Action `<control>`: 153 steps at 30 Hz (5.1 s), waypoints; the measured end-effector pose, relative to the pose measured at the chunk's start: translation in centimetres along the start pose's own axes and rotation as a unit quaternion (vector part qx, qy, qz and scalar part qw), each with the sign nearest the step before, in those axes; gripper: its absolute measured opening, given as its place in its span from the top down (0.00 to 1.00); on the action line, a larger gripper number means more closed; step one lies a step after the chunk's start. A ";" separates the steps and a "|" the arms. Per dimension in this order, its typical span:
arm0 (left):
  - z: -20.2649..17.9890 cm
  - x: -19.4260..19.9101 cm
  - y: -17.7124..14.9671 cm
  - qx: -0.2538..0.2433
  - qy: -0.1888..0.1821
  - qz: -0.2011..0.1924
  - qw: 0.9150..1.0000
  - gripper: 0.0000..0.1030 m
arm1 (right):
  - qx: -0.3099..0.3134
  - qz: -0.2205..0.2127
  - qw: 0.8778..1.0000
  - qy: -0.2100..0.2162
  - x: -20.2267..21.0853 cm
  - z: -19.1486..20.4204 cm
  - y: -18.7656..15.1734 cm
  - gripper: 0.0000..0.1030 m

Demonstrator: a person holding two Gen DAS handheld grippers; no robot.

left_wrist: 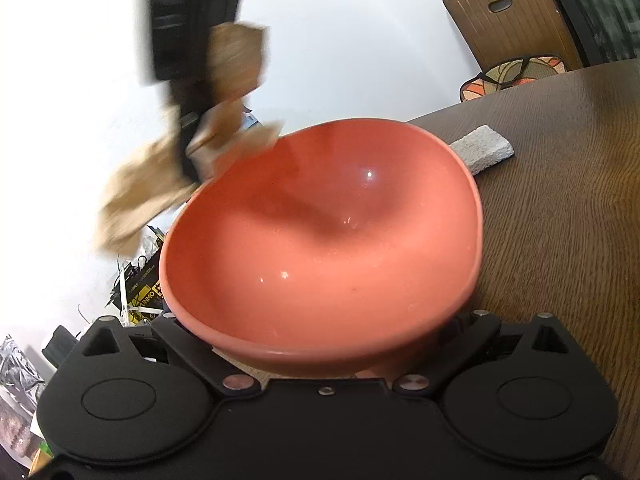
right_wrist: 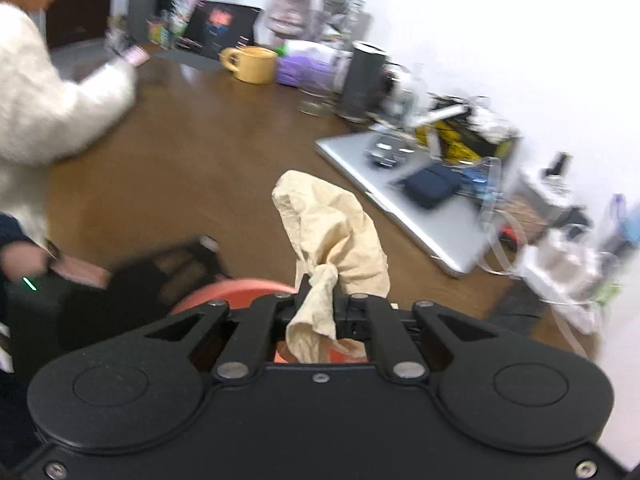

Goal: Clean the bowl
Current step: 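Wipe the bowl rim and inner wall with the beige paper towel in the right gripper, then rub the paper towel around the bowl interior with the right gripper while the left gripper holds it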

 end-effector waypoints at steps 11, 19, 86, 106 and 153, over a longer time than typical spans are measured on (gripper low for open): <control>-0.1 -0.6 0.7 0.001 -0.003 0.002 1.000 0.04 | 0.055 0.132 0.989 -0.049 -0.3 -0.7 -7.2 0.93; 0.0 -0.6 0.9 -0.001 -0.002 0.001 1.000 0.04 | 0.117 0.190 0.975 0.024 -0.9 6.1 -10.2 0.94; 1.2 -0.7 2.2 -0.008 0.001 -0.004 1.000 0.05 | 0.377 0.227 0.898 0.011 -0.7 14.4 0.7 0.94; 2.0 -0.3 3.0 -0.009 -0.003 0.000 1.000 0.05 | 0.507 0.302 0.798 -0.120 -2.8 11.4 -2.7 0.94; 1.6 -0.4 3.9 -0.015 0.005 -0.004 1.000 0.05 | 0.542 0.176 0.821 0.048 2.1 10.8 -7.0 0.94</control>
Point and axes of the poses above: each gripper's, at about its wrist camera, not at the fingertips, and x roughly against the way its jaws point, z to its left, y to its top, the point moved 4 cm from there along -x, roughly the way its jaws point, and after that the axes turned 6 degrees about z, right-handed, at the moved point
